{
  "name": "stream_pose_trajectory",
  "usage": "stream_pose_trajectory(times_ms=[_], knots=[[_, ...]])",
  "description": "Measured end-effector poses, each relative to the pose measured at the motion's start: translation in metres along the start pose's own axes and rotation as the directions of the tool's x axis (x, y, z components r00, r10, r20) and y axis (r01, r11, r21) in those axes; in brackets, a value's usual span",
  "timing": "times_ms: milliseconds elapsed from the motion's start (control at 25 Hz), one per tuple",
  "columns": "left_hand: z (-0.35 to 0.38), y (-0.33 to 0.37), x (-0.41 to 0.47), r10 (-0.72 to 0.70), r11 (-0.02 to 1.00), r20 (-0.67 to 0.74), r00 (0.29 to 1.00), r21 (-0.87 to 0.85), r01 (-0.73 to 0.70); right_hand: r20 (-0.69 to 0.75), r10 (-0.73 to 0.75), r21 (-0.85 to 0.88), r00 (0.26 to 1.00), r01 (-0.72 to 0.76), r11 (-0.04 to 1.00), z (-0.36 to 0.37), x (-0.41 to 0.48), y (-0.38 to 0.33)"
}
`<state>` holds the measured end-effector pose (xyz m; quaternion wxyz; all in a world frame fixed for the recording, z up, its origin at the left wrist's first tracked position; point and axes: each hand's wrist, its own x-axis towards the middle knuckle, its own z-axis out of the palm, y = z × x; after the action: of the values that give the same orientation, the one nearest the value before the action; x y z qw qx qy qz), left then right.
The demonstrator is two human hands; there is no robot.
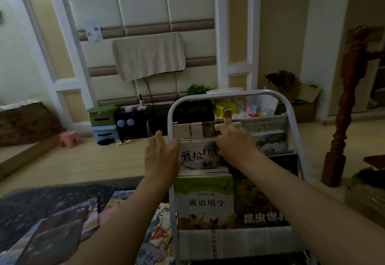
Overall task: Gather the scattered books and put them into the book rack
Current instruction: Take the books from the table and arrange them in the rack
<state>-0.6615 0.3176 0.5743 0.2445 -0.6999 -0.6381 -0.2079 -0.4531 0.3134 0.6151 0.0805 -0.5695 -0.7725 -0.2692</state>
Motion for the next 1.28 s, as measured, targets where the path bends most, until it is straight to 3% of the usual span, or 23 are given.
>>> stream_pose_trajectory(times_ms=[320,440,560,720,880,960,1080,1280], knots=[[-0.002,-0.002,-0.004,-0.014,0.982,0.16,0.987,-0.185,0.043,0.076,-0.026,-0.072,0.997,0.032,0.997,-0.007,-0.001,-0.005],[-0.01,-0.012,-0.011,-0.017,0.964,0.17,0.985,-0.258,0.061,0.08,0.004,-0.005,0.997,-0.003,1.0,-0.011,-0.003,-0.008],[-0.02,-0.027,-0.023,-0.023,0.956,0.138,0.99,-0.288,0.062,-0.018,0.038,0.115,0.999,-0.036,0.993,-0.02,-0.008,-0.029],[-0.028,-0.061,-0.049,-0.118,0.933,0.128,0.985,-0.326,0.154,-0.148,-0.083,0.262,0.986,0.12,0.958,-0.044,-0.014,-0.088],[-0.008,-0.11,-0.1,-0.211,0.883,0.227,0.951,-0.372,0.284,-0.17,-0.273,0.393,0.947,0.319,0.862,-0.041,-0.03,-0.17],[0.014,-0.131,-0.138,-0.247,0.859,0.335,0.909,-0.358,0.365,-0.066,-0.336,0.461,0.94,0.327,0.825,-0.02,-0.043,-0.213],[0.051,-0.159,-0.2,-0.311,0.822,0.505,0.805,-0.282,0.495,0.216,-0.394,0.499,0.893,0.246,0.831,0.029,-0.062,-0.269],[0.101,-0.182,-0.259,-0.318,0.746,0.618,0.719,-0.306,0.592,0.572,-0.432,0.477,0.697,0.146,0.867,0.092,-0.074,-0.315]])
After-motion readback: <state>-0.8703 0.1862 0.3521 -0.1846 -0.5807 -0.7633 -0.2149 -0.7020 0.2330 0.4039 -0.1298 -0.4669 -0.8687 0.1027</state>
